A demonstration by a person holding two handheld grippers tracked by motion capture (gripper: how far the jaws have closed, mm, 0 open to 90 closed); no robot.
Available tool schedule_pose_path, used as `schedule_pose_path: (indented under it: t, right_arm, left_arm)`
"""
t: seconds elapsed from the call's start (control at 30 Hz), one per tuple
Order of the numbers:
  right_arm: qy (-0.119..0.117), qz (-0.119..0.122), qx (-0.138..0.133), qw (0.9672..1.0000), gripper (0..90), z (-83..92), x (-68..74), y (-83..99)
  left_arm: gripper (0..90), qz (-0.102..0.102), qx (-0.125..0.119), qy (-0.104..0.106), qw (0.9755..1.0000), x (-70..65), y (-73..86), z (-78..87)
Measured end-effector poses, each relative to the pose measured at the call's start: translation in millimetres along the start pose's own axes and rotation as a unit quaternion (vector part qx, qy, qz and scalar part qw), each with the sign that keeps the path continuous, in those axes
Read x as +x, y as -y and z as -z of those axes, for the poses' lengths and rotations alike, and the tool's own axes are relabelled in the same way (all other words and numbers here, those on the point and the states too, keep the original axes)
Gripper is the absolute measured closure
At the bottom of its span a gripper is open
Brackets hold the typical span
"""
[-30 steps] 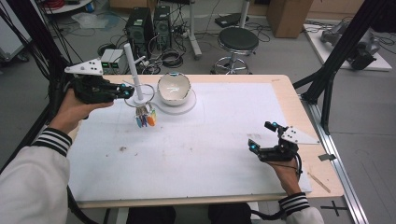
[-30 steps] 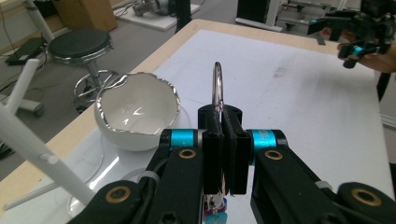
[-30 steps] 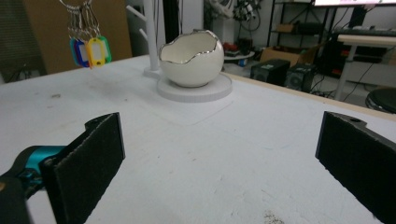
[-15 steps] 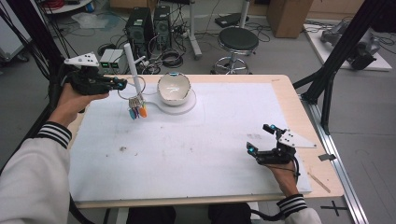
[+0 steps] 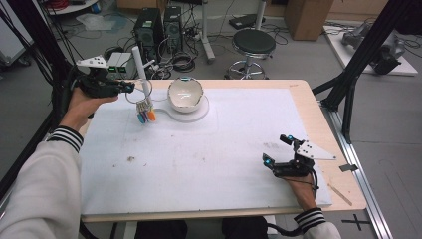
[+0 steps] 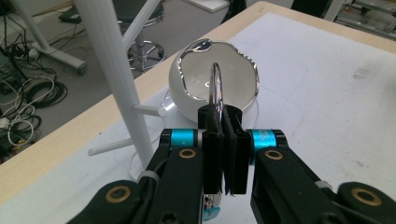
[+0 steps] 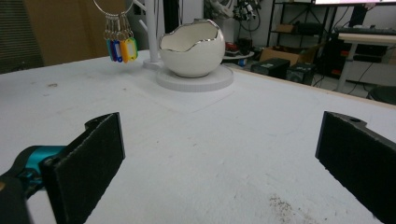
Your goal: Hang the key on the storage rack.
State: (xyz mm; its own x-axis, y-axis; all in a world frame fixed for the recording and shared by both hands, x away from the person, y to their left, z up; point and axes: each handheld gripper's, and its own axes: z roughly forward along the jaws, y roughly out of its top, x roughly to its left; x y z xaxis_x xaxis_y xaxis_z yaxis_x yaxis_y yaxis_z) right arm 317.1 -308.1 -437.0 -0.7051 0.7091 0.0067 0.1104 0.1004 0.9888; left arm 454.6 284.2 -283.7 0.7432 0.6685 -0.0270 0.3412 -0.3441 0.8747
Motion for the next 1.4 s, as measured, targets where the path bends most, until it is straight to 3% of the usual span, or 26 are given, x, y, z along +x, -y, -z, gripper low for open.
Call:
schedule_pose_path:
  t: [0.63,1.4]
  right_arm:
    - [0.0,-0.009,0.01,0.9999,0.8,-0.3,-1.2,5.2]
    - [0.003,-0.014,0.016,0.9998,0.8,-2.0,-3.6,9.3]
  left_arm:
    - [86.9,0.025,0.015,-0.037,0.9989,22.0,10.3,-13.4]
    - [86.8,0.045,0.041,-0.071,0.9956,27.8,14.7,-28.5]
